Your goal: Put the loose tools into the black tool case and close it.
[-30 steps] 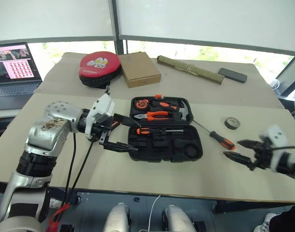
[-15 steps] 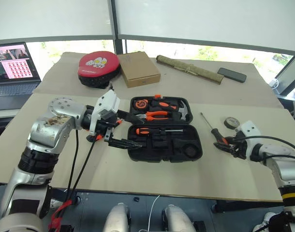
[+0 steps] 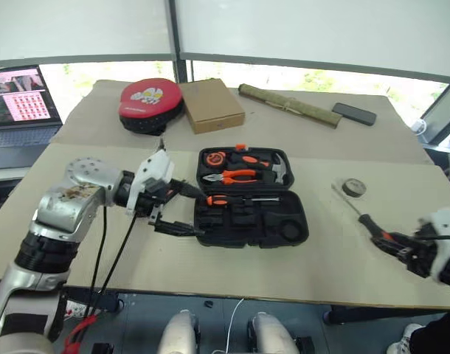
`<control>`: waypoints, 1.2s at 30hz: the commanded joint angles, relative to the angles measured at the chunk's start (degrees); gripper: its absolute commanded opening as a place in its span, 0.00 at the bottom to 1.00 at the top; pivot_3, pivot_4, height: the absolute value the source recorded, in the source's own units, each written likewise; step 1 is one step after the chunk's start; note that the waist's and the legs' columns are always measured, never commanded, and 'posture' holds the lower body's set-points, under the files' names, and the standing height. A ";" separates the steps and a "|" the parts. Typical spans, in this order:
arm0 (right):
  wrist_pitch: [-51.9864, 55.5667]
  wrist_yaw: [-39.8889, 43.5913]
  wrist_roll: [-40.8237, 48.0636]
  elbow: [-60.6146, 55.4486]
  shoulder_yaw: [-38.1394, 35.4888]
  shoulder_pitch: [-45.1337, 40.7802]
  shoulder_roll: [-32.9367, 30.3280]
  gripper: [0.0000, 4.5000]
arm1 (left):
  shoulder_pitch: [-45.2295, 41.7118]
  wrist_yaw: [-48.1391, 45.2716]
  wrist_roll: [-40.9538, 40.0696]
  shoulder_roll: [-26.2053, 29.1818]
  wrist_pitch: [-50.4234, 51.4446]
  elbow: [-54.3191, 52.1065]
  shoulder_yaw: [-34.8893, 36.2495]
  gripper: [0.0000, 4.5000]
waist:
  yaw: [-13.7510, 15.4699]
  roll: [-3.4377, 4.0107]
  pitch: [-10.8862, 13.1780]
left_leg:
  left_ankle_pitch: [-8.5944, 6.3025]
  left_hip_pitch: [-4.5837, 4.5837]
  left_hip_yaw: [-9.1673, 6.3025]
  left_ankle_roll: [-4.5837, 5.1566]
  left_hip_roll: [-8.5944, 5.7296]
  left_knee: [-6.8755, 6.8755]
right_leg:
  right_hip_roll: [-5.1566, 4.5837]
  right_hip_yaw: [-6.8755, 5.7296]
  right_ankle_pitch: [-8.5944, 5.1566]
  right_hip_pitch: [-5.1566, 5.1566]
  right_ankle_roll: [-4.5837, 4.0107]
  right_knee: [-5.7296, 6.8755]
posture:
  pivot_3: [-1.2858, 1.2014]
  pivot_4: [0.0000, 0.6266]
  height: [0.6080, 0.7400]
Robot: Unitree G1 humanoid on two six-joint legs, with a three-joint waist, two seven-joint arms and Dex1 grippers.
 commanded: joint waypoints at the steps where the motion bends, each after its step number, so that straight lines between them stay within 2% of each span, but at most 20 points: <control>1: -3.89 4.26 3.02 -7.74 3.67 -3.91 -2.71 0.23 | -0.05 -0.42 -0.87 1.08 -0.66 -1.15 1.56 1.00 | -0.31 -0.02 0.01 | 0.00 0.09 0.00 -0.01 0.05 -0.02 | 0.03 0.01 -0.09 0.04 0.15 0.00 | 0.52 0.24 1.00; 4: -8.64 7.03 -0.59 -6.92 15.35 -12.99 -4.98 0.23 | -1.00 -0.54 -0.48 0.59 -1.31 0.13 1.17 1.00 | -0.39 -0.02 0.01 | 0.02 0.11 0.02 -0.03 0.04 -0.03 | 0.04 0.05 -0.11 0.00 0.17 0.01 | 0.52 0.24 1.00; 7: -18.11 11.93 -10.35 -0.05 31.33 -25.80 -5.59 0.23 | -2.37 -0.26 0.21 -0.44 -2.32 1.77 0.65 1.00 | -0.25 -0.05 0.07 | 0.02 0.07 0.06 -0.03 0.02 -0.03 | 0.03 0.09 -0.07 -0.08 0.11 0.01 | 0.52 0.24 1.00; 12: -31.90 17.59 -20.92 13.93 44.83 -38.74 -2.81 0.23 | -2.52 0.04 0.48 -0.74 -3.50 2.31 0.65 1.00 | 0.57 -0.11 0.11 | 0.01 -0.13 0.11 -0.02 -0.03 -0.06 | -0.02 0.04 -0.01 -0.22 -0.14 0.00 | 0.52 0.24 1.00; 16: -40.40 20.20 -25.88 23.38 49.07 -44.42 -1.33 0.23 | -1.41 0.81 0.32 -0.34 -3.79 1.29 1.23 1.00 | 0.89 -0.12 0.11 | 0.02 -0.93 0.13 -0.01 -0.06 -0.01 | -0.04 0.06 0.02 -1.03 -0.14 0.09 | 0.52 0.24 1.00; 21: -43.10 21.84 -27.07 28.24 49.70 -47.45 0.52 0.23 | -0.10 1.70 0.03 0.14 -3.88 -0.07 1.89 1.00 | 0.99 -0.11 0.12 | 0.02 -0.96 0.14 -0.01 -0.04 -0.02 | -0.02 0.05 0.03 -1.08 -0.14 0.11 | 0.52 0.24 1.00; 25: -41.39 21.41 -27.94 29.72 50.06 -48.83 3.13 0.23 | 0.21 2.55 0.34 0.04 -4.39 -0.39 1.98 1.00 | 0.91 -0.11 0.12 | 0.02 -0.93 0.13 -0.02 -0.02 -0.01 | 0.00 0.05 0.03 -1.07 -0.16 0.15 | 0.52 0.24 1.00; 27: -41.81 21.94 -28.18 29.34 50.10 -48.58 3.40 0.46 | 0.14 2.85 0.33 -0.04 -4.55 -0.43 1.87 1.00 | 0.90 -0.11 0.12 | 0.02 -0.93 0.14 -0.02 -0.02 -0.01 | -0.01 0.05 0.04 -1.08 -0.16 0.18 | 0.52 0.24 1.00; 34: -39.54 21.11 -26.99 26.56 48.25 -47.66 3.49 0.98 | -1.14 2.88 0.79 -0.19 -5.51 1.26 1.49 1.00 | 1.11 -0.11 0.12 | 0.02 -0.93 0.15 -0.02 -0.03 0.01 | -0.02 0.05 0.04 -1.07 -0.16 0.20 | 0.52 0.24 1.00; 36: -36.98 20.44 -25.54 25.40 47.16 -47.75 4.09 1.00 | -1.47 2.89 0.93 -0.40 -5.90 1.76 1.26 1.00 | 1.11 -0.11 0.12 | 0.03 -0.93 0.15 -0.02 -0.03 0.01 | -0.02 0.05 0.04 -1.07 -0.16 0.23 | 0.52 0.24 1.00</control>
